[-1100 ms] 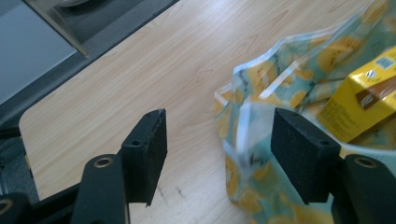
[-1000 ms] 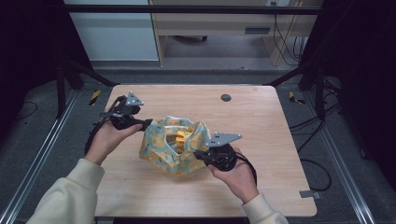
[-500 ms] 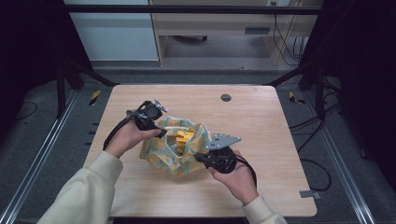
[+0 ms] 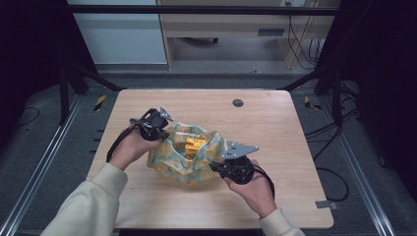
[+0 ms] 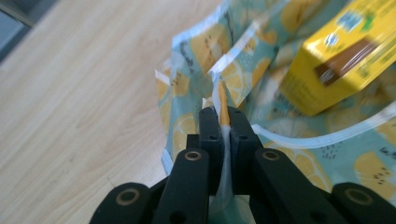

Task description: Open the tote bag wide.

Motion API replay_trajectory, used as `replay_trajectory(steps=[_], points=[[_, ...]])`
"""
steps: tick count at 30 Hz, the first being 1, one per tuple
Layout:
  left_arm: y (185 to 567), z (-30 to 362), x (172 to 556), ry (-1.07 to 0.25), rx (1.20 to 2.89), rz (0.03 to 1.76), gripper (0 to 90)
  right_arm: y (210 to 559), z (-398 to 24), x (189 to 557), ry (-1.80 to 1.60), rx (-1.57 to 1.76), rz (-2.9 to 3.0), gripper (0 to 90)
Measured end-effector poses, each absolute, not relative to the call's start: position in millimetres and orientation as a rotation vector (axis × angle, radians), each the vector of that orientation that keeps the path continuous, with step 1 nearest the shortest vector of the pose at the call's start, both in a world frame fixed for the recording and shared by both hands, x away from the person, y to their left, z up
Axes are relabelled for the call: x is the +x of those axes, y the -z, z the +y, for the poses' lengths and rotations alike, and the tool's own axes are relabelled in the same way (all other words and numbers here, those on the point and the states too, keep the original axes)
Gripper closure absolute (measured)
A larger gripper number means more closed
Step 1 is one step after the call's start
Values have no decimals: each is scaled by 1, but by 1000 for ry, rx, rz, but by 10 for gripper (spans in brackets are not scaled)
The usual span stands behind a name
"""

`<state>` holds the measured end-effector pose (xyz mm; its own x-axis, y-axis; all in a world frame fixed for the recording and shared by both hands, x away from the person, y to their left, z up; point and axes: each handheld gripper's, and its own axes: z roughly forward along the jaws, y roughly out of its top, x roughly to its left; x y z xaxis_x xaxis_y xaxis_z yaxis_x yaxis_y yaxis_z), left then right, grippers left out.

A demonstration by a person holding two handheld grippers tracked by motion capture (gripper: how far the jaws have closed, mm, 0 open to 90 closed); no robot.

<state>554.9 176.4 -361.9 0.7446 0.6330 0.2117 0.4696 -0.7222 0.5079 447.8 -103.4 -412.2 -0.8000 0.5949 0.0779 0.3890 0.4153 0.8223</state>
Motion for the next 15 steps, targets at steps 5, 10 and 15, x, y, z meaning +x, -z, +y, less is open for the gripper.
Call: replay_trajectory(steps=[5, 10, 15], points=[[337, 189, 538, -552, 2321, 843, 878, 414, -109, 442, -1300, 883, 2445, 894], [320, 200, 516, -578, 2231, 808, 881, 416, -116, 435, -1284, 918, 2435, 894], [318, 206, 497, -556, 2220, 771, 884, 424, -124, 428, -1278, 950, 2436, 882]])
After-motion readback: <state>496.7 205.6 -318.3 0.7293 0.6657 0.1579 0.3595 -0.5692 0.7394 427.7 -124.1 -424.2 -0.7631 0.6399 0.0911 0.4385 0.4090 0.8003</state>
